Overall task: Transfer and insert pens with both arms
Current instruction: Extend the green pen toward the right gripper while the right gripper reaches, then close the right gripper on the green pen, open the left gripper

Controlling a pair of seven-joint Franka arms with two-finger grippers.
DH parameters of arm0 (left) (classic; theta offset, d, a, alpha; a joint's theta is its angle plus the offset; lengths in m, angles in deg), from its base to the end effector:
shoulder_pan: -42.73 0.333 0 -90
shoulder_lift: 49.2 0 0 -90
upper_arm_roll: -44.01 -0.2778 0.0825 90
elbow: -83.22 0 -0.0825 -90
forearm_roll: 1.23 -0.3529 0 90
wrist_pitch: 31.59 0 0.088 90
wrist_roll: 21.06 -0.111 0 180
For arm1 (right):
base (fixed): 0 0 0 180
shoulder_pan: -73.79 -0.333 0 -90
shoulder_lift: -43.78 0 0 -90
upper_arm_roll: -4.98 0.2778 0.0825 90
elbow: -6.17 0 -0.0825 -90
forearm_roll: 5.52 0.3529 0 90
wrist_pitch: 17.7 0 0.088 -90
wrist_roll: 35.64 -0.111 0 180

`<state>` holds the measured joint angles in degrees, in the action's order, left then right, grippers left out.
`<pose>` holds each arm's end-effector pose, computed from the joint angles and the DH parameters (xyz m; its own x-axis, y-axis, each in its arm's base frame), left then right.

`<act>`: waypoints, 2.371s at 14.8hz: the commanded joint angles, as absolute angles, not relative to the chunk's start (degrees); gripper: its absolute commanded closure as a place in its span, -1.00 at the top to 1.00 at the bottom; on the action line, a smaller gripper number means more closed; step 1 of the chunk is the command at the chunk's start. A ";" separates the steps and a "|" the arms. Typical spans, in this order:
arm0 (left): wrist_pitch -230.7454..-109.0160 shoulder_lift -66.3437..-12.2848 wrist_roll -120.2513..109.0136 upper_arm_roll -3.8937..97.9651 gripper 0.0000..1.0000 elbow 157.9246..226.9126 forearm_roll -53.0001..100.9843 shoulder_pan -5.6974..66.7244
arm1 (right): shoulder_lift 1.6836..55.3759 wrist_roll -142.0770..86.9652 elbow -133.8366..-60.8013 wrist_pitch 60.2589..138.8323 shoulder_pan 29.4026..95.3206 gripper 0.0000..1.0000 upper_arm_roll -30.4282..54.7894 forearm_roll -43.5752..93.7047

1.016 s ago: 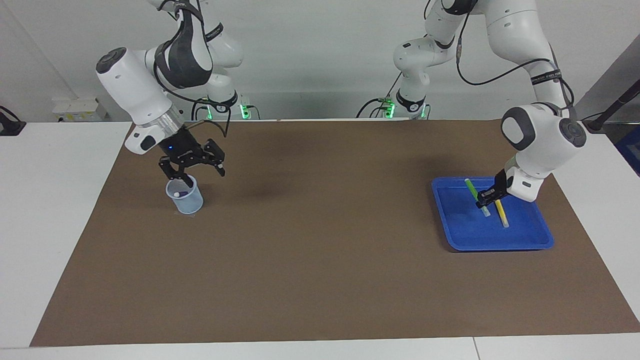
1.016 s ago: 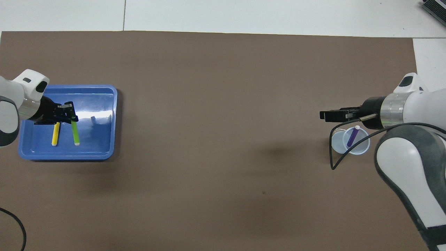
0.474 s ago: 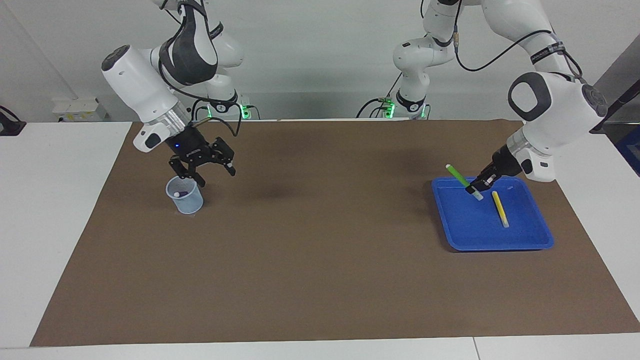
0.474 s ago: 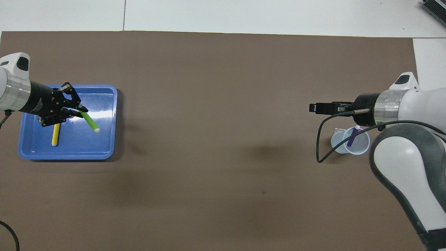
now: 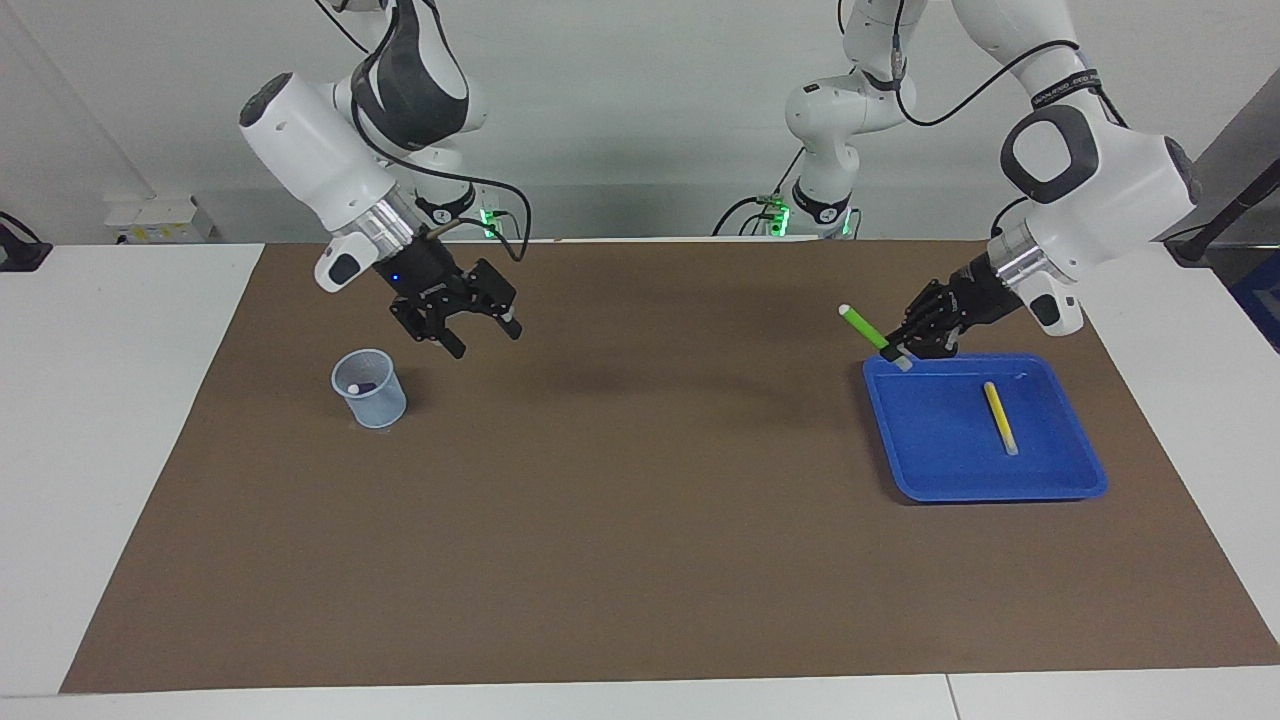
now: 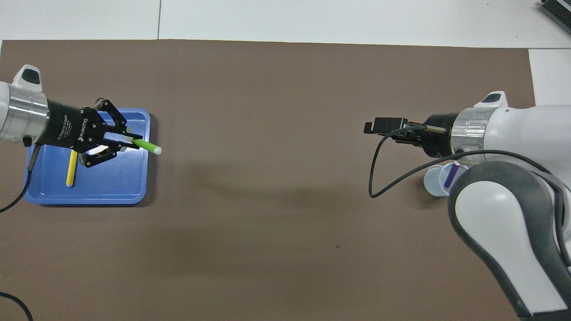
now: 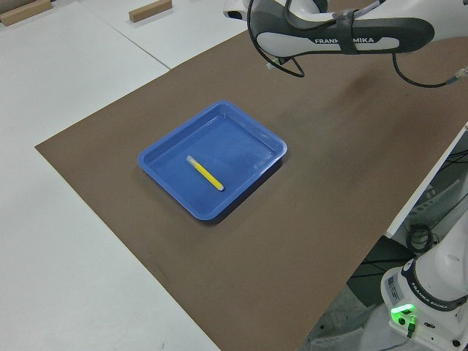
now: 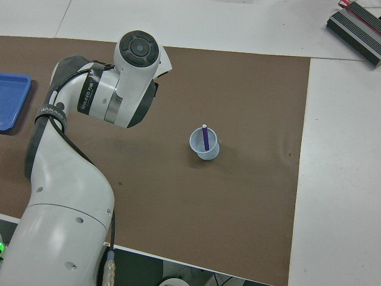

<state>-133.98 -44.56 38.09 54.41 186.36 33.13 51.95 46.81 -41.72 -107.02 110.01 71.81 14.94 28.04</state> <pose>0.5466 -0.0595 0.4716 0.3726 0.7557 -0.5386 0.9265 -0.3355 0.1702 0.5309 0.1329 0.4960 0.9612 -0.2294 0.1529 -0.1161 -0.8398 -0.5303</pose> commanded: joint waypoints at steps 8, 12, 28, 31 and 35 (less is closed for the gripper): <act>-132.39 -51.57 50.30 54.82 -1.00 191.06 43.77 48.71 | 43.87 -68.32 -104.22 129.77 53.58 1.00 15.09 29.37; -134.23 -53.06 54.69 54.73 -1.00 192.73 44.29 45.81 | 43.87 -75.62 -104.22 131.97 49.98 1.00 15.09 29.28; -138.37 -57.02 61.12 54.73 -1.00 197.04 44.21 42.29 | 42.11 -76.51 -103.43 138.92 40.65 0.74 15.26 28.31; -138.64 -57.81 61.03 54.82 -1.00 198.27 44.21 42.20 | 41.24 -76.34 -101.59 138.66 40.83 0.55 15.26 28.31; -138.55 -57.90 61.12 54.82 -1.00 198.27 44.21 42.29 | 39.40 -76.07 -99.39 138.74 41.44 0.27 15.26 27.62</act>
